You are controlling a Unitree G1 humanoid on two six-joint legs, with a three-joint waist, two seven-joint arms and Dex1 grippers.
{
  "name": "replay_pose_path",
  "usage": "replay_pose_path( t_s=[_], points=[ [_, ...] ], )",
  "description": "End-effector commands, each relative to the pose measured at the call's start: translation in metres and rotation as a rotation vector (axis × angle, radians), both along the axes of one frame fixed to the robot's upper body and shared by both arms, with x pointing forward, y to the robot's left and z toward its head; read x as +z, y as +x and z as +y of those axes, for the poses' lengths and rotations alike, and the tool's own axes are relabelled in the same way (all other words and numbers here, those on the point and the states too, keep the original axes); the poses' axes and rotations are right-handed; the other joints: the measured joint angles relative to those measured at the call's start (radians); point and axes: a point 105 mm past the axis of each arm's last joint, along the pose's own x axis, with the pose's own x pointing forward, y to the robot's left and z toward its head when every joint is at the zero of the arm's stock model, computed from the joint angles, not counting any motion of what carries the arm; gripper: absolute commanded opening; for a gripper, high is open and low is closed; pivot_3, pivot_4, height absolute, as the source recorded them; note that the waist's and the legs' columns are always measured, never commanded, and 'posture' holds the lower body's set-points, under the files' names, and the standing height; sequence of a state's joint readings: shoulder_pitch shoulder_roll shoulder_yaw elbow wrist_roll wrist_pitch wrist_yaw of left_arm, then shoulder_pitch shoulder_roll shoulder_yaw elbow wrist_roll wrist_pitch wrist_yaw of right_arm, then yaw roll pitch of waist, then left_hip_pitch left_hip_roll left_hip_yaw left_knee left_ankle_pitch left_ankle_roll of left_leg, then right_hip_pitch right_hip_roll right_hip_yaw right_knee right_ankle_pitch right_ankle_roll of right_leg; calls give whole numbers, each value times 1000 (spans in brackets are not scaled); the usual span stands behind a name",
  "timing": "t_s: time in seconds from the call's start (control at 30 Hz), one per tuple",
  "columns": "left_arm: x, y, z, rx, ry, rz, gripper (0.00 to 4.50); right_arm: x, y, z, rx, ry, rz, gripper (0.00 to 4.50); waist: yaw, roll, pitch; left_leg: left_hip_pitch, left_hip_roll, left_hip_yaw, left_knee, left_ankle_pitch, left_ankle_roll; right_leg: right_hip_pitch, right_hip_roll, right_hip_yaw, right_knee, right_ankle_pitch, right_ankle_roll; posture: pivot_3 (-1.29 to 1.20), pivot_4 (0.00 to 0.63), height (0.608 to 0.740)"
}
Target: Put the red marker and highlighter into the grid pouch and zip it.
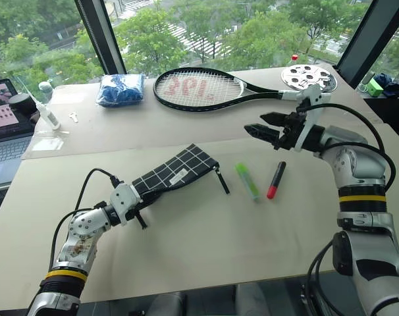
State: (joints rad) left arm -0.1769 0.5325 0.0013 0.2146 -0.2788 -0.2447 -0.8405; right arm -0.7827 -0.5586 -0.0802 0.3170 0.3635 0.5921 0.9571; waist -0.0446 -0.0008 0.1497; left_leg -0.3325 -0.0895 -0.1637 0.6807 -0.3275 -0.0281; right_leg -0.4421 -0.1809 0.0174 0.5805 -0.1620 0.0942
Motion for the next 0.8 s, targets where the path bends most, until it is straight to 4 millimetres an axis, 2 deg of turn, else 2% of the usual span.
replay_pose_path(
  t_s=[0.03,0.2,0.37,0.8],
  points=[
    [21,2,0,35,-97,-24,0,0,-11,19,78,-82,-64,4426,-2,0,0,-1,0,0,0,0,0,-1,0,0,0,0,0,0,150,740],
    [24,1,-3,33,-107,-9,0,-28,-11,46,93,-160,-81,4426,-1,0,0,-2,0,1,2,0,0,-2,0,0,0,1,0,0,150,740],
    [20,-3,-5,17,-83,13,0,-32,1,60,42,-136,-83,4426,0,0,0,-3,0,1,3,0,0,-3,0,0,0,2,0,0,150,740],
    [26,-1,-11,7,-117,9,0,-52,5,96,79,-114,-38,4426,-1,0,0,-3,0,1,3,0,0,-3,0,0,0,2,0,0,150,740]
  ],
)
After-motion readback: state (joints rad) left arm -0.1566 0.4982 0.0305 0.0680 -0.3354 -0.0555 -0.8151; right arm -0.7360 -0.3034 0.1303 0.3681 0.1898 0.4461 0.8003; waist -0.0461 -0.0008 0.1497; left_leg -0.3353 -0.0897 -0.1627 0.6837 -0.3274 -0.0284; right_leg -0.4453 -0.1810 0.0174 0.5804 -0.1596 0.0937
